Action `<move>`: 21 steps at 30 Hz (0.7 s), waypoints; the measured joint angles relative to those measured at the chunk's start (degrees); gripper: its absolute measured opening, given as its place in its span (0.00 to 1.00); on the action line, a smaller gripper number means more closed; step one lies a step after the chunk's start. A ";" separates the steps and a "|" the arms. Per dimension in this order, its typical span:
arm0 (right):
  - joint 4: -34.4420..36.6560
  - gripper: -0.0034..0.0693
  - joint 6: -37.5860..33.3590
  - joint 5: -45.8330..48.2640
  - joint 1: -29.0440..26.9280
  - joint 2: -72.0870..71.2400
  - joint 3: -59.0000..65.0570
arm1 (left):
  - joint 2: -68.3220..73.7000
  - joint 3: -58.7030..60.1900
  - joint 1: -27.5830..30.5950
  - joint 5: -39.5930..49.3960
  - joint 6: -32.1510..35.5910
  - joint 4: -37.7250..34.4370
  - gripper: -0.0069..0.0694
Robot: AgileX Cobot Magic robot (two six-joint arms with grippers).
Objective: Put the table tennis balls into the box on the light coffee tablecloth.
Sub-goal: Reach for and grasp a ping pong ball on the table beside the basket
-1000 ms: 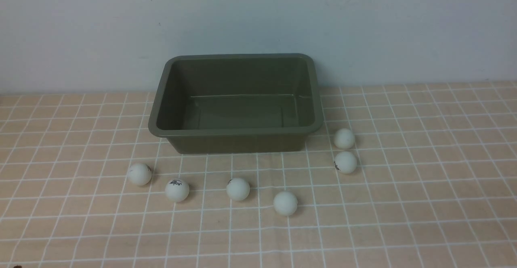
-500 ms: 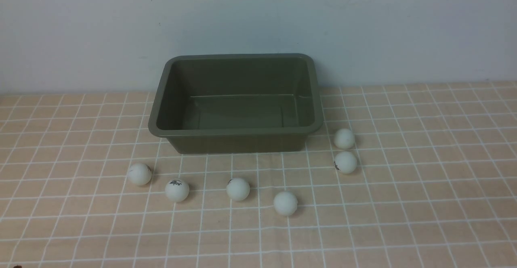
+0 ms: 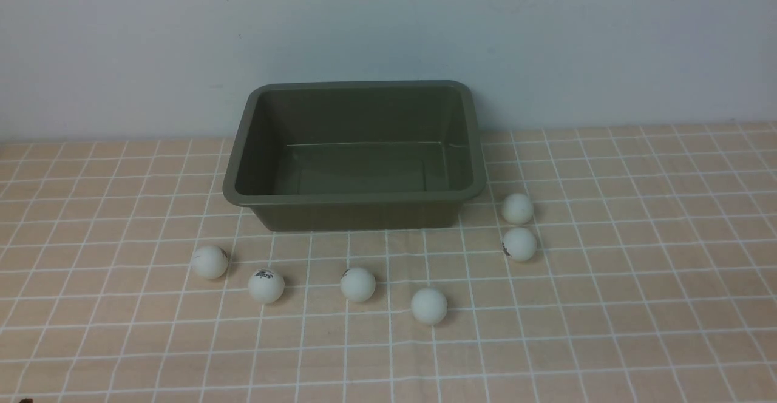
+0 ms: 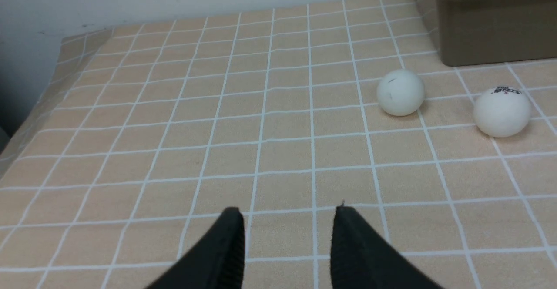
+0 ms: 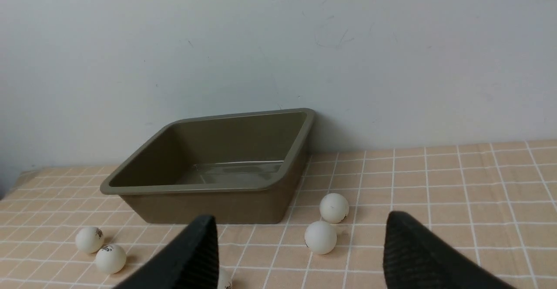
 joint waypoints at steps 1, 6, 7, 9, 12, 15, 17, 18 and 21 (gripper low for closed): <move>0.00 0.68 0.00 0.00 0.00 0.00 0.00 | 0.00 0.07 0.00 -0.82 -0.80 -1.13 0.38; 0.00 0.68 0.00 0.00 0.00 0.00 0.00 | 0.00 0.11 0.00 -5.32 -5.47 -12.54 0.38; 0.00 0.68 0.00 0.00 0.00 0.00 0.00 | 0.00 0.11 0.00 -5.87 -5.90 -14.91 0.38; 0.00 0.68 0.00 0.37 0.00 0.00 0.00 | 0.00 0.11 0.00 -6.61 -6.32 -18.04 0.38; 0.00 0.68 0.00 0.90 0.00 0.00 0.00 | 0.00 0.11 0.00 -8.22 -6.52 -22.31 0.38; 0.00 0.68 0.00 1.53 0.00 0.00 0.00 | 0.00 0.11 0.00 -13.26 -6.52 -27.35 0.38; 0.00 0.68 0.00 1.61 0.00 0.00 0.00 | 0.00 -0.23 0.00 -15.07 -6.52 -29.18 0.38; -0.05 0.68 0.00 1.61 0.00 0.00 0.00 | 0.00 -1.08 0.00 -14.12 -6.52 -29.68 0.38; -0.05 0.68 0.00 1.65 0.00 0.00 0.00 | 0.12 -6.06 0.00 -7.78 -5.33 -29.82 0.38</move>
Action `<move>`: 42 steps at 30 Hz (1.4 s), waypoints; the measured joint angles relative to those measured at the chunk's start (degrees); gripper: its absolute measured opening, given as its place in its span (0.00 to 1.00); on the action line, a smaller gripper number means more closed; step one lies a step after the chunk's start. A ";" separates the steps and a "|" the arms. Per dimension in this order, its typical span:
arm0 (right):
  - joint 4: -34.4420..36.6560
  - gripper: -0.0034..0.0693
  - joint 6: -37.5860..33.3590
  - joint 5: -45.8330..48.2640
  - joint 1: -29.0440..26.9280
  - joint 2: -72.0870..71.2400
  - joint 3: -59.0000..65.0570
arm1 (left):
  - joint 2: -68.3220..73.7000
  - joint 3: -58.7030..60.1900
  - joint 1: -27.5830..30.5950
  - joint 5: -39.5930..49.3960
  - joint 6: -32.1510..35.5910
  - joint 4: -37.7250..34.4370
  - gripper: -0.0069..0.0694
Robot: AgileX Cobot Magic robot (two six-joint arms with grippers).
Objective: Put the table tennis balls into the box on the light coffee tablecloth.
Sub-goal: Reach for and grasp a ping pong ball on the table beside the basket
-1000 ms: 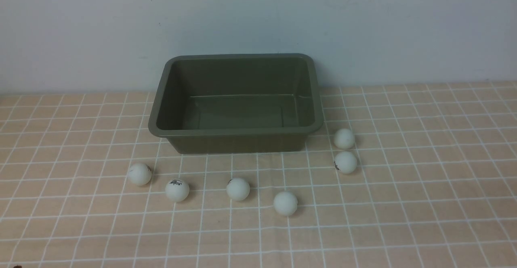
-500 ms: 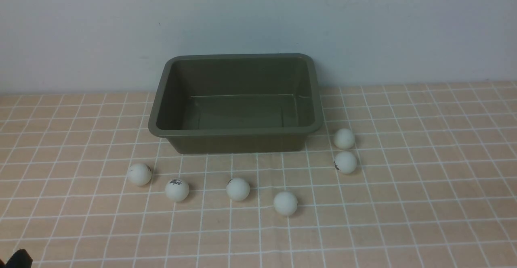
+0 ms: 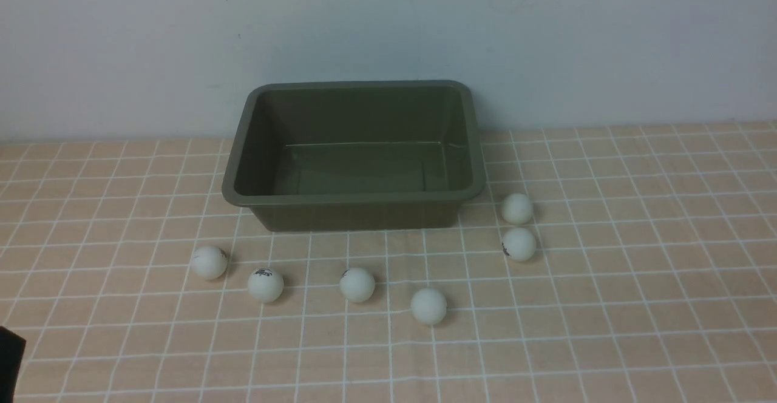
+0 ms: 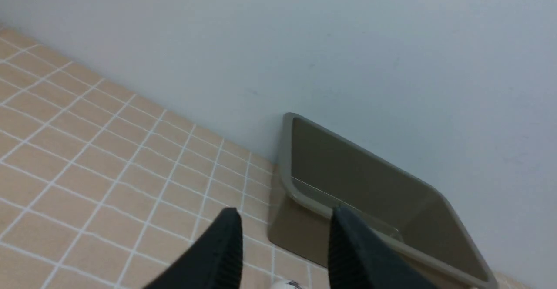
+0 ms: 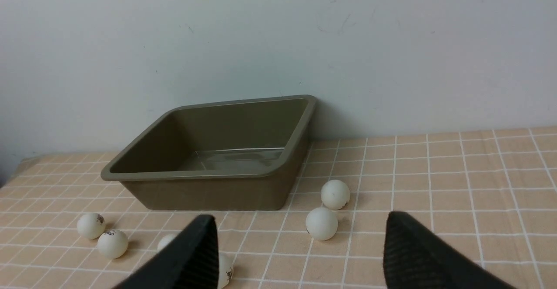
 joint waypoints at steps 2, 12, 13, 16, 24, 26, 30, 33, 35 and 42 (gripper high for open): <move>0.00 0.68 0.00 0.00 0.00 0.00 0.00 | 1.10 -3.40 0.00 4.79 1.76 0.00 0.38; 0.27 0.68 -3.97 0.07 0.00 0.00 0.00 | 18.59 -23.26 -0.07 25.33 19.02 2.52 0.41; 0.27 0.68 -4.48 0.26 0.00 0.00 0.00 | 21.05 -24.96 -0.07 25.56 20.56 3.69 0.42; 0.59 0.68 -5.26 1.59 0.00 0.00 0.00 | 29.44 -29.71 -0.07 25.94 26.46 7.43 0.48; 10.66 0.68 -17.99 3.41 0.00 1.51 -0.61 | 45.66 -34.22 -0.08 26.41 37.13 9.65 0.61; 14.30 0.68 -24.82 5.45 0.00 3.84 -1.19 | 49.10 -35.16 -0.08 26.23 37.61 8.58 0.61; 17.83 0.68 -30.22 7.21 0.00 8.06 -1.72 | 54.71 -38.09 -0.08 30.26 37.91 8.37 0.58; 18.55 0.68 -31.12 7.28 0.00 10.93 -1.81 | 58.01 -40.50 -0.13 33.21 38.05 8.32 0.55; 18.50 0.68 -33.31 7.90 0.00 13.24 -1.81 | 61.30 -42.44 -0.20 33.49 39.22 8.44 0.53; 18.44 0.68 -39.13 7.53 0.00 16.38 -1.81 | 69.59 -46.51 -0.20 29.67 46.46 9.89 0.52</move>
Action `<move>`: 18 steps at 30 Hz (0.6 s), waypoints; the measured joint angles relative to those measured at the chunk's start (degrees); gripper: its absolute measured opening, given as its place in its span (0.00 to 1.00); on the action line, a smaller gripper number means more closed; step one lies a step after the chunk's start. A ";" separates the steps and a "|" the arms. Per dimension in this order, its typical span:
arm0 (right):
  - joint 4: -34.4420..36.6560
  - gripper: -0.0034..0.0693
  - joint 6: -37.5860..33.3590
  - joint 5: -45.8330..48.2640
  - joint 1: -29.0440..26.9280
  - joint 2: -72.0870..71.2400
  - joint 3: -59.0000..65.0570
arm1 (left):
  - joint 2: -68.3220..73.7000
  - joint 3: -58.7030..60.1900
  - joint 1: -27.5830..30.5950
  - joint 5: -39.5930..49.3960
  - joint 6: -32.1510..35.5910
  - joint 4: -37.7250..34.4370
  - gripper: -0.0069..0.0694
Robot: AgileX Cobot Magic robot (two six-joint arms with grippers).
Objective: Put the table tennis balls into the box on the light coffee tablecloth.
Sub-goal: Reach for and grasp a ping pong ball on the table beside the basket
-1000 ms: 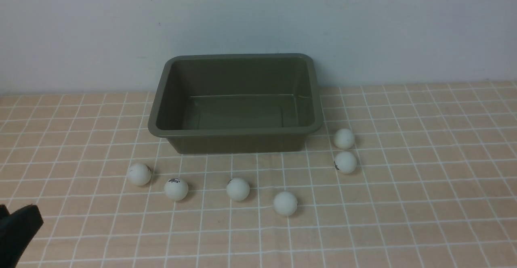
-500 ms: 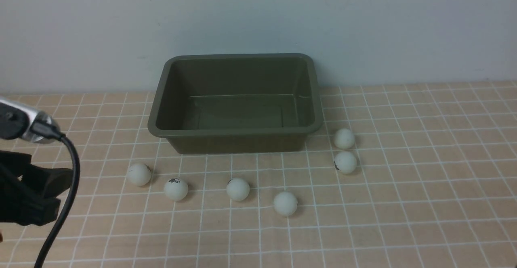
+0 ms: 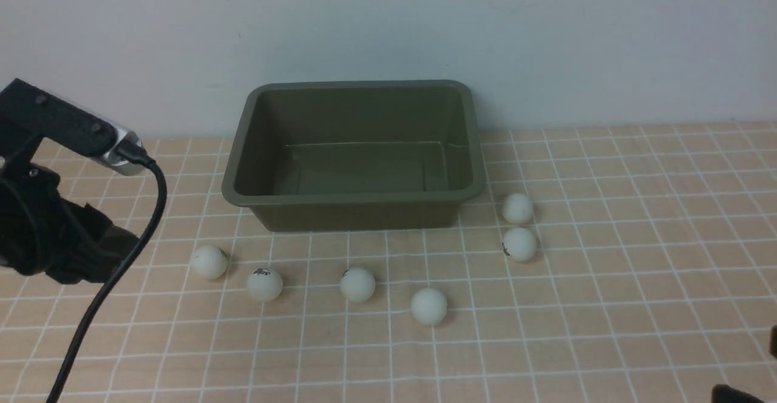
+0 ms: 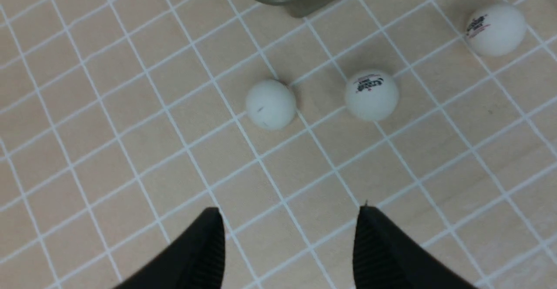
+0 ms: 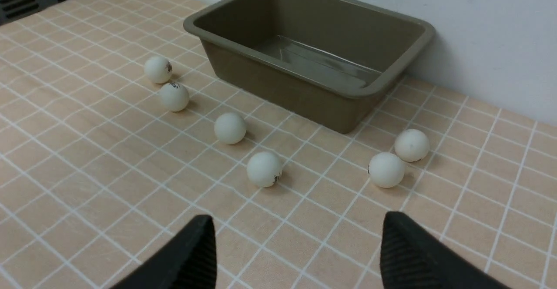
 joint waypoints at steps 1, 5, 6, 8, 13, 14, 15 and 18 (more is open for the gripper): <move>0.00 0.68 -0.11 -0.21 0.00 0.13 0.00 | 1.37 -0.63 0.00 -0.10 0.36 0.00 0.52; 0.00 0.68 -0.38 -0.34 0.00 0.26 0.00 | 7.97 -3.45 0.00 0.26 0.65 -0.06 0.52; 0.00 0.68 -0.38 -0.34 0.00 0.26 0.00 | 10.35 -4.54 -0.05 0.33 0.52 -0.22 0.52; 0.00 0.68 -0.38 -0.38 0.00 0.26 0.00 | 13.84 -5.87 -0.06 0.38 0.46 -0.27 0.52; 0.10 0.68 -0.49 -0.32 0.00 0.26 0.00 | 23.66 -11.69 -0.11 2.79 -1.13 -0.92 0.55; 0.10 0.68 -0.43 -0.28 0.00 0.26 0.00 | 25.46 -12.74 -0.11 3.26 -1.60 -1.46 0.56; 0.10 0.68 -0.37 -0.28 0.00 0.26 0.00 | 25.79 -12.74 -0.11 3.33 -1.60 -1.57 0.56; 0.17 0.68 -0.20 -0.28 0.00 0.26 0.00 | 30.40 -15.66 -0.11 3.78 -1.71 -2.83 0.58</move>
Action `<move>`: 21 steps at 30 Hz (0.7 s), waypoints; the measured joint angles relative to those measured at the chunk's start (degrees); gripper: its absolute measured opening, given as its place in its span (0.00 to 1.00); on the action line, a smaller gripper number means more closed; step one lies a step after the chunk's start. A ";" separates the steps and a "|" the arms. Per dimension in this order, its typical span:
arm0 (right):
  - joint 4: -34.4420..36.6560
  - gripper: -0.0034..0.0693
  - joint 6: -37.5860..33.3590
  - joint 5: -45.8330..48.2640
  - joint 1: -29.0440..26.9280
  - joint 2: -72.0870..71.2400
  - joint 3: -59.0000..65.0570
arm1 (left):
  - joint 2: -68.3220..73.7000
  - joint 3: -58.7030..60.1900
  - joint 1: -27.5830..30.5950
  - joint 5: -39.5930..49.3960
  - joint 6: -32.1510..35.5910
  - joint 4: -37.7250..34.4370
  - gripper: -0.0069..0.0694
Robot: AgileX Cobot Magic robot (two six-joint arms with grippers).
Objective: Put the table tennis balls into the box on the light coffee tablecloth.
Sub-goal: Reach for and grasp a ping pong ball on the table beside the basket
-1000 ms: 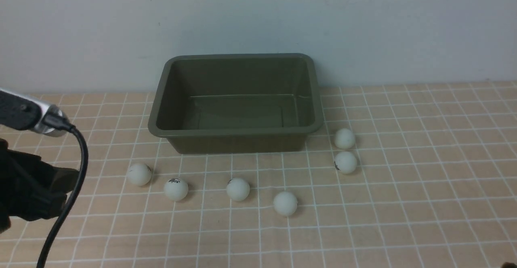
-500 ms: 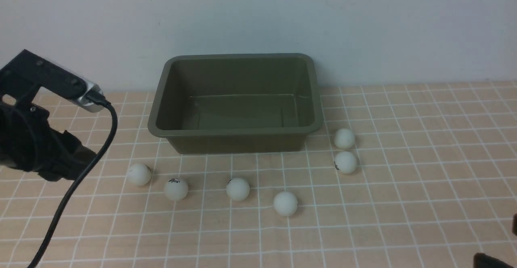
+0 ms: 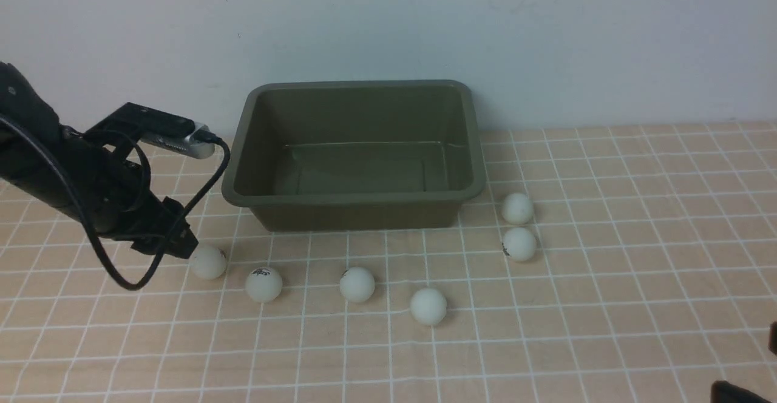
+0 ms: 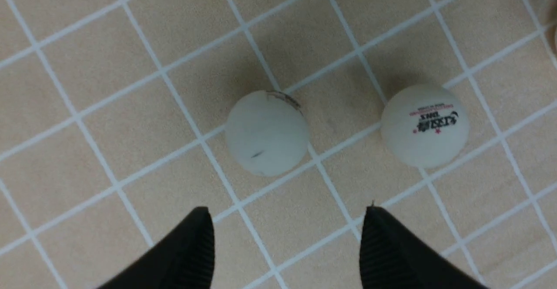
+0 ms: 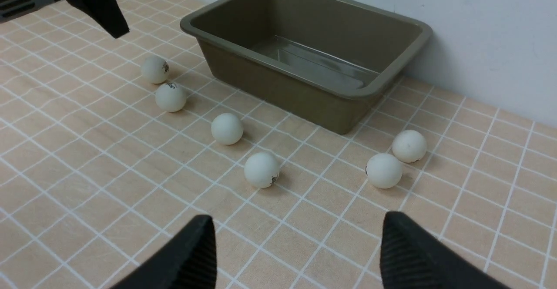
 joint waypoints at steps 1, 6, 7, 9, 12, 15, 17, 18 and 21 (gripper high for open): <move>0.00 0.68 0.08 0.00 0.00 0.00 0.00 | 1.03 -0.66 0.00 0.00 0.05 -0.05 0.58; 0.00 0.68 0.17 0.00 0.00 0.00 0.00 | 4.83 -3.04 0.00 0.20 0.10 -1.31 0.58; 0.00 0.68 0.22 0.00 0.00 0.00 0.00 | 5.73 -3.34 0.00 0.20 0.17 -1.98 0.58; 0.00 0.68 0.29 0.00 0.00 0.00 0.00 | 6.94 -3.64 -0.24 0.10 0.31 -2.35 0.58; 0.00 0.68 0.28 0.00 0.00 0.00 0.00 | 8.62 -3.77 -0.87 -0.97 1.19 -2.57 0.58; 0.04 0.68 0.55 0.00 0.00 0.00 0.00 | 9.82 -3.82 -1.68 -2.27 2.51 -2.70 0.58; 0.20 0.68 1.05 0.00 0.00 0.00 0.00 | 10.48 -3.82 -2.15 -3.80 2.86 -3.06 0.58; 0.28 0.68 1.35 0.00 0.00 0.00 0.00 | 10.69 -3.82 -2.40 -4.65 2.90 -3.11 0.58; 1.15 0.68 1.62 0.00 0.00 0.00 0.00 | 11.06 -3.82 -2.83 -6.97 3.35 -2.77 0.58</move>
